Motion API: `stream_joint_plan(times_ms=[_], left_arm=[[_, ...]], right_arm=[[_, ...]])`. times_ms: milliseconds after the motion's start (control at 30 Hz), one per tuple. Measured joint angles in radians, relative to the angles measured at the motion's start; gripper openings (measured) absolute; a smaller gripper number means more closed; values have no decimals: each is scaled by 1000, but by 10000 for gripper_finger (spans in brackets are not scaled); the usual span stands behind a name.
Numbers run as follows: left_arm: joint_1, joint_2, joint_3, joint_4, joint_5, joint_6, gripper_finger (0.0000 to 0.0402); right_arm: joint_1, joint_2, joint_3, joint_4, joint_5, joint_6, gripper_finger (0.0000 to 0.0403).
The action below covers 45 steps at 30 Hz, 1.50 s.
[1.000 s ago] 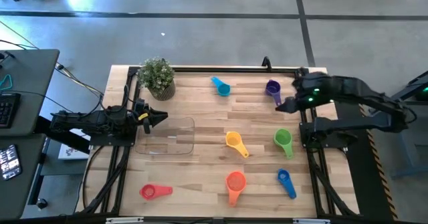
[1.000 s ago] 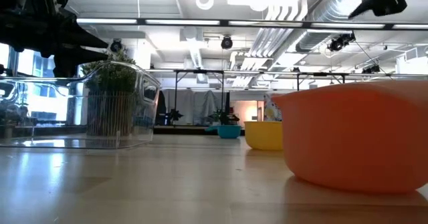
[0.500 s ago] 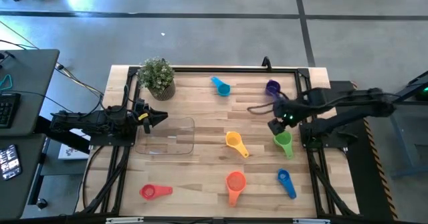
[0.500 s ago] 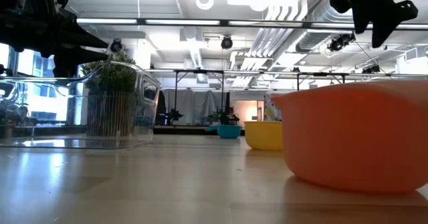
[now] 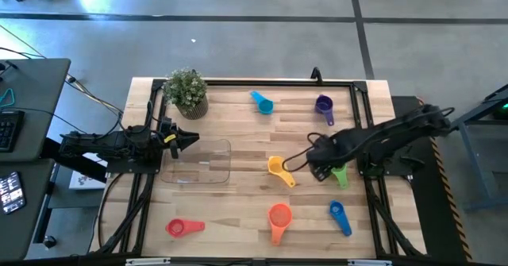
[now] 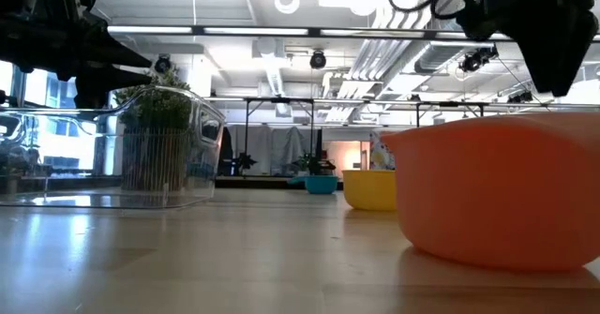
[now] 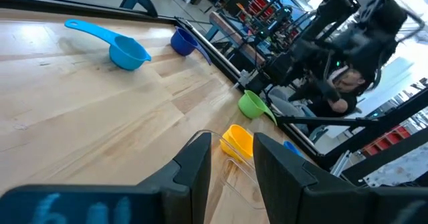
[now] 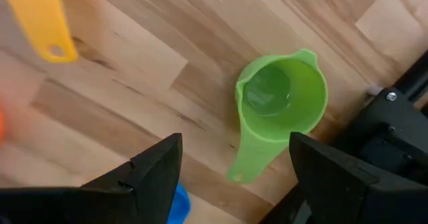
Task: Nest measuring cups in basket
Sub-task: Stack the green measuring cup on top of the orange measuring cup
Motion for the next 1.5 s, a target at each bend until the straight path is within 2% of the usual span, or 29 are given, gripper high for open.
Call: stream_joint_plan(times_ms=[400, 600, 833, 1100, 1333, 1500], left_arm=[[0, 0, 0, 0, 0, 0, 104], [0, 0, 0, 0, 0, -2, 104], [0, 0, 0, 0, 0, -2, 104], [0, 0, 0, 0, 0, -2, 104], [0, 0, 0, 0, 0, -3, 104], [0, 0, 0, 0, 0, -2, 104]], right_arm=[[30, 242, 0, 1, 7, 29, 265], [30, 309, 0, 2, -1, 29, 236], [30, 332, -2, 24, 13, 8, 195], [31, 332, -95, 85, -34, 30, 193], [40, 332, -108, 88, -40, 44, 187], [40, 332, -108, 88, -38, 61, 138]])
